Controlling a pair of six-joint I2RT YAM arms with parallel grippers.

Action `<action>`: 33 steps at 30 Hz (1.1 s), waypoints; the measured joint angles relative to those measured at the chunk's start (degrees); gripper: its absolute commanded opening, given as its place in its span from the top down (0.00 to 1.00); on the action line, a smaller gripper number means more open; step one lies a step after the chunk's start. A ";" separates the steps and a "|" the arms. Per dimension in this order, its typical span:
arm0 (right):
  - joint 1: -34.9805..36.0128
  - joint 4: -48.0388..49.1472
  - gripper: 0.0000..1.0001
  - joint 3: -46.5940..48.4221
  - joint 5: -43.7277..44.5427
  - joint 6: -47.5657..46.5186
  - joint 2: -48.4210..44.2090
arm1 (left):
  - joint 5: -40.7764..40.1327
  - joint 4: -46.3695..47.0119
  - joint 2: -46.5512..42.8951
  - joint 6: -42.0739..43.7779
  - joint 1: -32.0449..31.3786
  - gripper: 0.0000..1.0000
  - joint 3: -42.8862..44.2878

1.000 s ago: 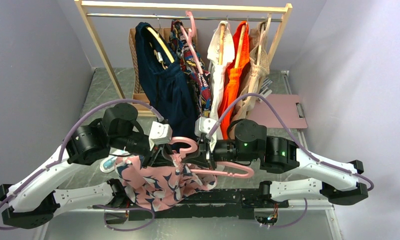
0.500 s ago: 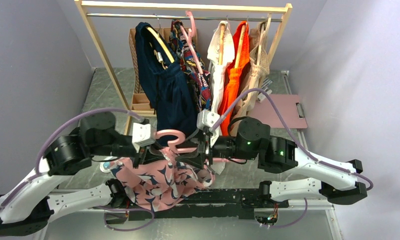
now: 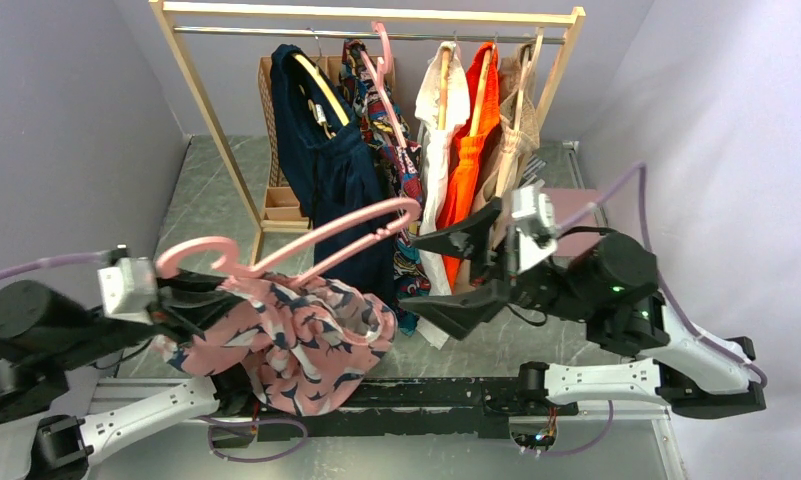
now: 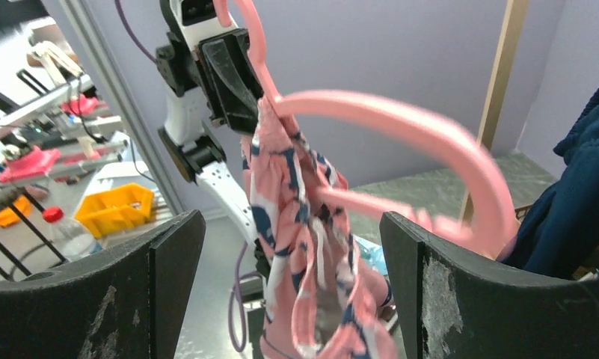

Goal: Place the shorts on the hanger
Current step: Hang the shorts on the hanger.

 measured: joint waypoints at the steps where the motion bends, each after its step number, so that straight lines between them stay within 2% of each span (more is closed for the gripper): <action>1: 0.00 0.15 0.10 -0.66 0.02 0.44 -1.40 | -0.81 0.33 -0.63 -0.39 0.00 0.93 0.85; 6: 0.00 1.27 0.11 -4.70 1.03 3.10 -5.49 | -3.82 2.73 -3.78 -1.88 0.00 0.93 4.61; 11: 0.00 0.26 0.10 -9.81 7.28 9.25 -1.05 | -5.11 4.66 -4.55 -2.14 0.00 0.93 6.32; 16: 0.00 -3.13 0.24 -9.88 15.21 14.82 6.25 | -6.43 4.76 -4.07 -2.12 0.00 0.93 6.51; 18: 0.02 -3.13 0.26 -10.38 16.48 16.28 6.78 | -7.13 4.76 -3.58 -2.12 0.00 0.93 6.71; 28: 0.13 -2.84 0.22 -10.49 19.32 20.33 6.54 | -11.45 5.18 -3.26 -2.05 0.00 0.93 5.99; 33: 1.68 -5.70 0.23 -6.84 22.71 22.97 9.73 | -14.43 5.84 -3.32 -2.12 0.00 0.93 3.89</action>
